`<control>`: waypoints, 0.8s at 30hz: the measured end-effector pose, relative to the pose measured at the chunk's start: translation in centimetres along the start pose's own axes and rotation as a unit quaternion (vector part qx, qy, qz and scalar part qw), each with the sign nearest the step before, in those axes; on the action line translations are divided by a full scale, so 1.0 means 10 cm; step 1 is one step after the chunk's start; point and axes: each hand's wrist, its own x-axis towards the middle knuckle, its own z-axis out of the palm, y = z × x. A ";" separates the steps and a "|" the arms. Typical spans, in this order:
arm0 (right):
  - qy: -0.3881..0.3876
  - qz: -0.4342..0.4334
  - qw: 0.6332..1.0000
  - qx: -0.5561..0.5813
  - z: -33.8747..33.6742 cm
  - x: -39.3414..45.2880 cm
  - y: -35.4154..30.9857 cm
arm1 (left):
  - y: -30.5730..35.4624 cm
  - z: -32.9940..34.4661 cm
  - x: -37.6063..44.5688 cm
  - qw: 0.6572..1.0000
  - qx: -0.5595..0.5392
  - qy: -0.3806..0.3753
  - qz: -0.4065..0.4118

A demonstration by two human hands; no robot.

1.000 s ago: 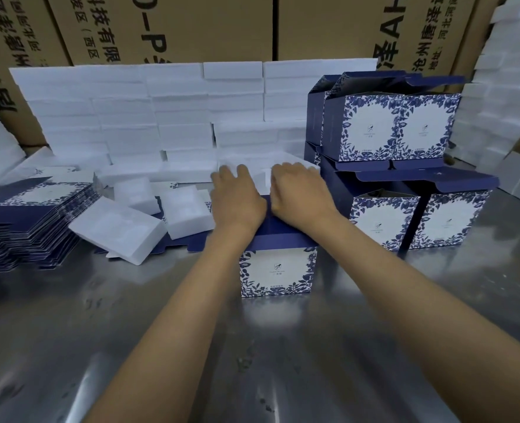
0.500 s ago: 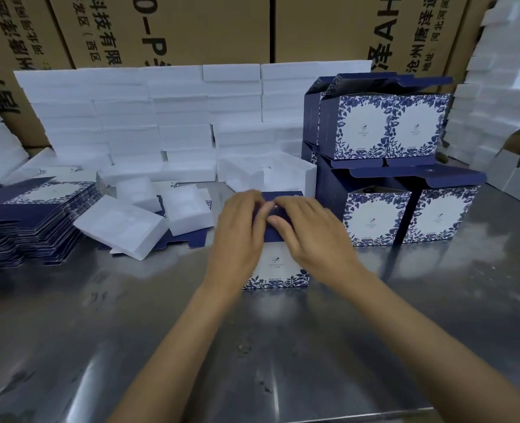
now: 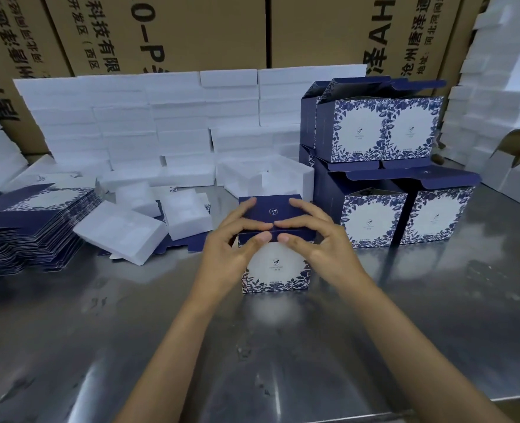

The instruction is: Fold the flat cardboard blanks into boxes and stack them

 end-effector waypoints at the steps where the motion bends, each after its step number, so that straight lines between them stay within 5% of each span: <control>1: 0.001 0.019 1.000 0.021 -0.04 0.00 0.00 | -0.01 -0.03 -0.01 1.000 -0.019 -0.002 -0.016; 11: 0.034 0.072 0.985 0.153 -0.18 -0.08 0.11 | -0.02 -0.02 -0.06 0.997 -0.060 0.007 -0.052; 16: 0.037 0.052 0.998 0.007 -0.16 -0.05 0.03 | 0.05 0.13 -0.14 0.999 -0.004 0.032 -0.018; 24: 0.106 -0.020 0.994 0.011 -0.52 0.36 -0.57 | 0.84 0.35 0.33 0.988 0.076 0.077 0.107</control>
